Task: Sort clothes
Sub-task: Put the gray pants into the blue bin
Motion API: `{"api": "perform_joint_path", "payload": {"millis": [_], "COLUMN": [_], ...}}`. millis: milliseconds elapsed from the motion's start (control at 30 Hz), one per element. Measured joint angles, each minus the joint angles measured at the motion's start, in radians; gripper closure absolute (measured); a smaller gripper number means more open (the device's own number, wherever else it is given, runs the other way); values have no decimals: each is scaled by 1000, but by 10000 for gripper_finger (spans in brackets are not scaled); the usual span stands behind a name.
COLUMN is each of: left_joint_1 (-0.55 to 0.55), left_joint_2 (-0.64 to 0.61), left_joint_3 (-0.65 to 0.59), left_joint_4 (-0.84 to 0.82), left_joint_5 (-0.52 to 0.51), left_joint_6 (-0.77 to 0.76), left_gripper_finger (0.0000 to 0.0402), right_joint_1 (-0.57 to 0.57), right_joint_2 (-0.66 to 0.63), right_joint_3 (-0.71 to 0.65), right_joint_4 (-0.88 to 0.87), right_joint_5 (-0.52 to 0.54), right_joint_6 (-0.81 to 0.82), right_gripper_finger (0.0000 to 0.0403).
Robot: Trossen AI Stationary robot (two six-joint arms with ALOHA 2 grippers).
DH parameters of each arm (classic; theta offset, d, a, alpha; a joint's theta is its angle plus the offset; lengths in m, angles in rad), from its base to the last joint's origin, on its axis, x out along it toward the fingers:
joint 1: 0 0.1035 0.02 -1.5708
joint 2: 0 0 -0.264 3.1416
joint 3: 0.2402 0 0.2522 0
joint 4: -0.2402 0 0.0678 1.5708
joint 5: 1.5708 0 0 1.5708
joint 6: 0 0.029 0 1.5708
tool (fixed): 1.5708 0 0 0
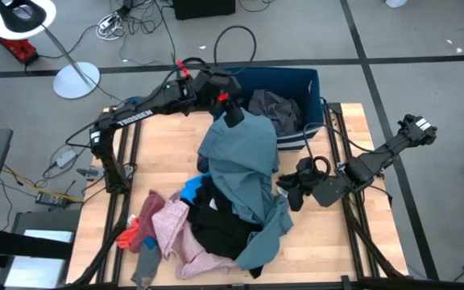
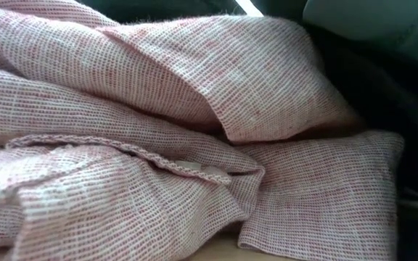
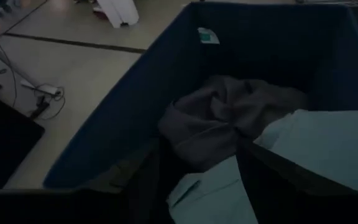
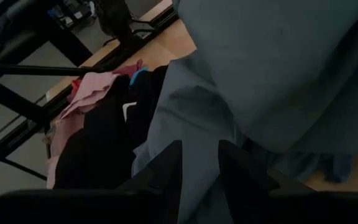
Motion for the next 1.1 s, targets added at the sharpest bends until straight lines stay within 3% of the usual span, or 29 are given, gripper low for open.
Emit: {"api": "perform_joint_path", "payload": {"millis": [300, 500, 600, 733, 867, 1100], "left_joint_1": [-68, -153, -204, -264, -319, -356], "left_joint_2": [-16, -72, -128, -253, -406, -638], "left_joint_3": [128, 103, 45, -94, -317, -799], "left_joint_4": [-256, -378, -399, -403, -379, -103], "left_joint_5": [-1, -9, -60, -145, -196, -155], "left_joint_6": [-94, -163, -208, -310, -451, -625], "left_gripper_finger": [183, 183, 183, 183, 183, 184], "right_joint_1": [0, 0, 0, 0, 0, 0], "right_joint_2": [0, 0, 0, 0, 0, 0], "right_joint_3": [0, 0, 0, 0, 0, 0], "right_joint_4": [-3, -5, -8, -8, -8, -7], "right_joint_5": [-2, -4, -5, -5, -5, -5], "right_joint_6": [-22, -32, -41, -50, -58, -57], "right_gripper_finger": [298, 298, 298, 298, 298, 298]}}
